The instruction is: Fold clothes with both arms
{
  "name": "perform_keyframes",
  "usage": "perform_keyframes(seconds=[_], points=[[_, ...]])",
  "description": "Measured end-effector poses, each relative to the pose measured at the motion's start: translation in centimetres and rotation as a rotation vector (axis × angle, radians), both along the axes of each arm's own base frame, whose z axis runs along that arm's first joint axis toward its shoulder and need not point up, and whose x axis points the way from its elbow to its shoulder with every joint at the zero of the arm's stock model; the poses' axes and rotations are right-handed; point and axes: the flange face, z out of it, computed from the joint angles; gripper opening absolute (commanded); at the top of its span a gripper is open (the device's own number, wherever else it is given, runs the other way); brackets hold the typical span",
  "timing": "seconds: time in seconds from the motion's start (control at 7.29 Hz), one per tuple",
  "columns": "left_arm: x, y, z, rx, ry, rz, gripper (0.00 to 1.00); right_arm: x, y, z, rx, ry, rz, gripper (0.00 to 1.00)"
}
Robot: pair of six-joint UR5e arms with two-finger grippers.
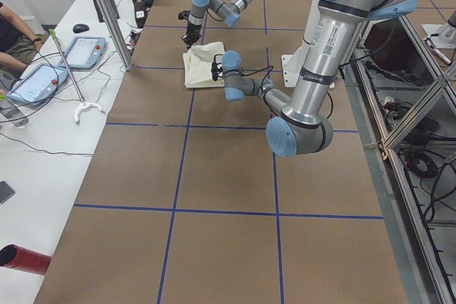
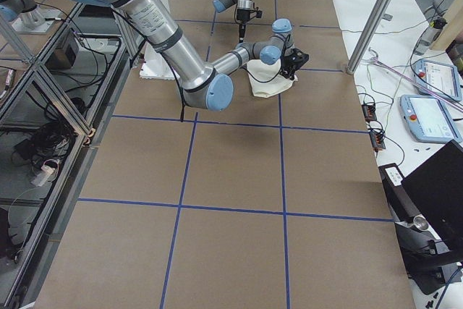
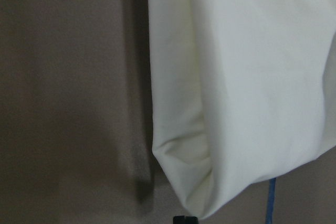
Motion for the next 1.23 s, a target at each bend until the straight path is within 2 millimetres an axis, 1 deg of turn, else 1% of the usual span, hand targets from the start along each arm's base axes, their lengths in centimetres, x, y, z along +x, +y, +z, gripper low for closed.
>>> perform_keyframes(seconds=[0.14, 0.27, 0.41, 0.55, 0.69, 0.82, 1.23], points=[[-0.8, -0.6, -1.1, 0.012, 0.015, -0.035, 0.17, 0.0, 0.0, 0.0, 0.001, 0.001, -0.001, 0.00], [-1.4, -1.9, -1.8, 0.022, 0.017, -0.093, 0.27, 0.0, 0.0, 0.0, 0.004, 0.002, -0.004, 0.00], [-2.0, -3.6, -1.6, 0.021, 0.002, -0.145, 0.36, 0.1, 0.0, 0.1, 0.007, 0.004, -0.007, 0.00], [-2.1, -5.7, -1.1, 0.009, -0.028, -0.185, 0.36, 0.2, -0.1, 0.1, 0.009, 0.006, -0.008, 0.00], [-1.6, -7.6, -0.6, -0.004, -0.055, -0.212, 0.36, 0.2, -0.1, 0.1, 0.010, 0.006, -0.008, 0.00], [-1.0, -8.7, -0.3, -0.013, -0.071, -0.225, 0.36, 0.2, -0.1, 0.1, 0.010, 0.005, -0.008, 0.00], [-0.1, -10.2, 0.7, -0.029, -0.095, -0.238, 0.34, 0.3, -0.1, -0.2, 0.014, 0.001, -0.007, 0.00]])
